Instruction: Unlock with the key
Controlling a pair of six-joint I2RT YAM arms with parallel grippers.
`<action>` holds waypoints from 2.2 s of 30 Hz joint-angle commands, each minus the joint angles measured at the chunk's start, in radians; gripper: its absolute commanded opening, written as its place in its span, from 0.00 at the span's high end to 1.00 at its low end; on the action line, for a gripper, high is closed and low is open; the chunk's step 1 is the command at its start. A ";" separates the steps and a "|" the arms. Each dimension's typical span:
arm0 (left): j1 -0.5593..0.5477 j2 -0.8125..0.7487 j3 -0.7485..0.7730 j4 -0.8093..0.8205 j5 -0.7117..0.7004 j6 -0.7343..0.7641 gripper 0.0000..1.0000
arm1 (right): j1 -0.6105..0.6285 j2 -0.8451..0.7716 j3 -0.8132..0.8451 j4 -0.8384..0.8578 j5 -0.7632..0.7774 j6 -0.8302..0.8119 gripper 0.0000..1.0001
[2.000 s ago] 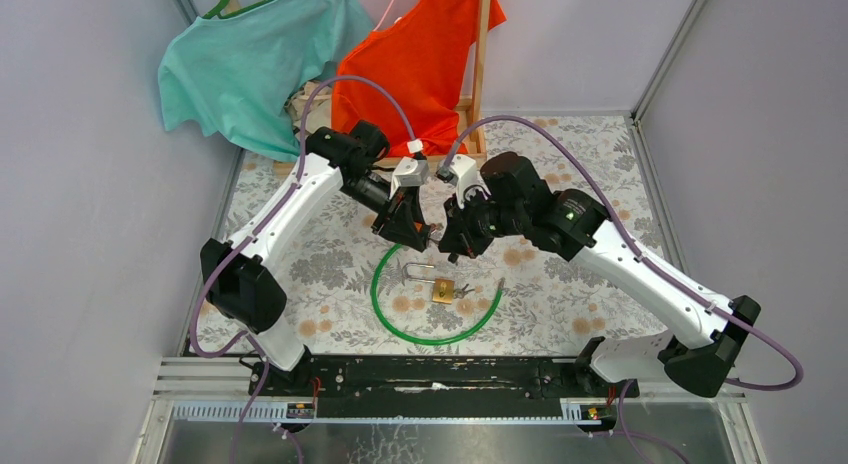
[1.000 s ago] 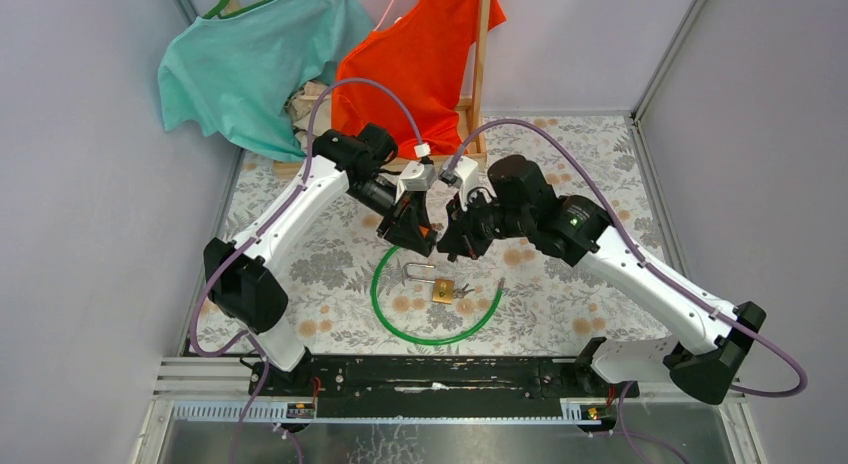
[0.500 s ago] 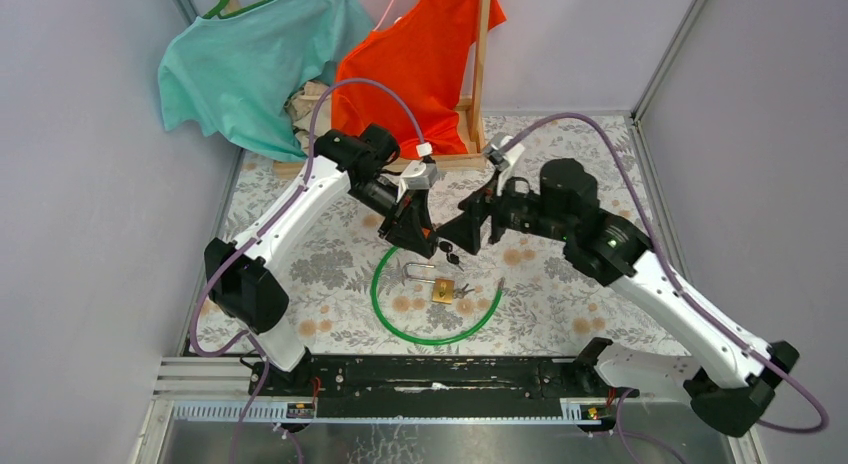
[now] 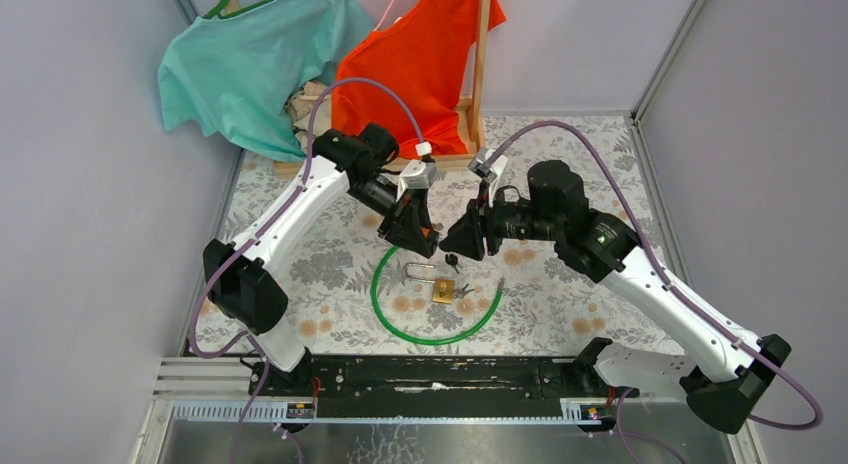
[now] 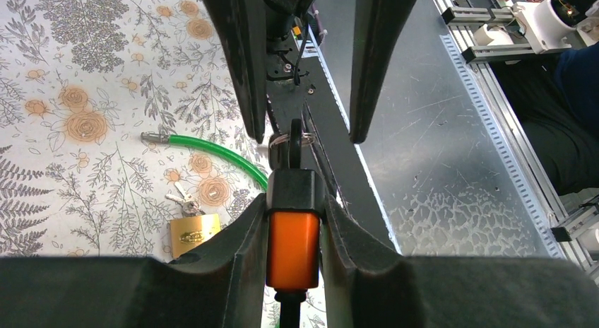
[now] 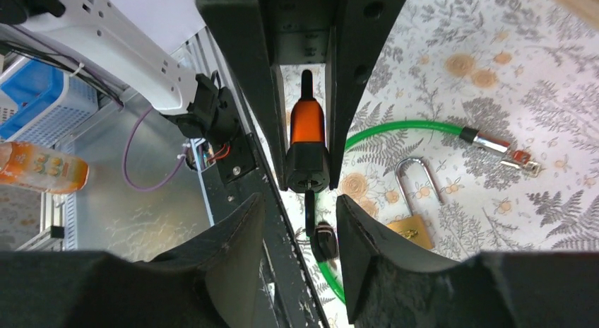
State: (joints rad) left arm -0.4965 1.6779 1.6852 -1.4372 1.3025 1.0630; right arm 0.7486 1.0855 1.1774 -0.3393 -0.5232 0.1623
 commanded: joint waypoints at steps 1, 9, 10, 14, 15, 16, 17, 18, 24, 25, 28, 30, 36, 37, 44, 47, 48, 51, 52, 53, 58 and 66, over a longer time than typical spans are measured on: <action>0.008 -0.036 0.039 -0.014 0.058 -0.016 0.97 | -0.003 0.012 0.003 -0.016 -0.052 -0.023 0.54; 0.010 -0.036 0.039 -0.013 0.055 -0.016 0.97 | -0.003 0.012 -0.002 -0.052 -0.044 -0.043 0.63; 0.009 -0.036 0.039 -0.013 0.055 -0.015 0.97 | -0.004 0.007 -0.005 -0.050 -0.040 -0.043 0.67; 0.010 -0.032 0.039 -0.014 0.064 -0.014 0.97 | -0.003 -0.002 -0.021 -0.024 -0.038 -0.027 0.84; 0.010 -0.032 0.040 -0.014 0.067 -0.013 0.97 | -0.003 0.000 -0.023 -0.015 -0.043 -0.021 0.85; 0.010 -0.030 0.040 -0.014 0.070 -0.013 0.97 | -0.004 0.004 -0.026 -0.004 -0.047 -0.014 0.87; 0.011 -0.031 0.040 -0.014 0.071 -0.012 0.97 | -0.003 0.007 -0.028 0.009 -0.056 -0.009 0.89; 0.011 -0.029 0.040 -0.014 0.073 -0.011 0.97 | -0.003 0.015 -0.030 0.021 -0.065 -0.001 0.91; 0.010 -0.018 0.045 -0.012 0.080 -0.001 0.97 | -0.003 0.049 -0.031 0.114 -0.097 0.068 1.00; 0.011 -0.015 0.043 -0.012 0.076 0.003 0.97 | -0.003 0.052 -0.034 0.137 -0.098 0.095 1.00; 0.010 -0.011 0.040 -0.014 0.051 0.017 0.97 | -0.005 0.056 -0.050 0.201 -0.090 0.191 1.00; 0.009 -0.016 0.029 -0.015 0.022 0.034 0.97 | -0.009 0.056 -0.057 0.217 -0.091 0.247 1.00; 0.010 -0.058 -0.016 0.055 -0.074 0.015 0.97 | -0.093 0.031 -0.134 0.323 -0.194 0.493 1.00; 0.009 -0.071 -0.032 0.095 -0.088 -0.017 0.98 | -0.098 0.029 -0.143 0.329 -0.203 0.510 1.00; 0.008 -0.154 -0.129 0.349 -0.159 -0.258 0.99 | -0.108 0.028 -0.141 0.248 -0.234 0.493 1.00; 0.008 -0.145 -0.131 0.347 -0.096 -0.311 1.00 | -0.106 -0.006 -0.077 0.128 -0.136 0.276 0.57; 0.008 -0.138 -0.129 0.332 -0.061 -0.315 1.00 | -0.105 -0.031 -0.076 0.119 -0.089 0.195 0.36; 0.007 -0.103 -0.116 0.268 0.050 -0.314 0.99 | -0.083 -0.136 -0.158 0.219 -0.014 -0.069 0.01; 0.007 -0.089 -0.107 0.246 0.071 -0.314 0.99 | -0.065 -0.168 -0.192 0.271 0.008 -0.159 0.00; 0.007 -0.075 -0.096 0.218 0.087 -0.306 0.99 | -0.048 -0.193 -0.222 0.302 0.031 -0.245 0.00; 0.006 0.003 -0.042 0.001 0.126 -0.145 0.96 | 0.055 -0.213 -0.264 0.290 0.070 -0.656 0.00; 0.006 0.017 -0.057 -0.015 0.124 -0.168 0.95 | 0.210 -0.137 -0.193 0.186 0.251 -1.002 0.00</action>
State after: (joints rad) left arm -0.4904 1.7138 1.6089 -1.3914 1.3510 0.8711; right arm 0.9157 0.9314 0.9318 -0.1383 -0.3817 -0.5987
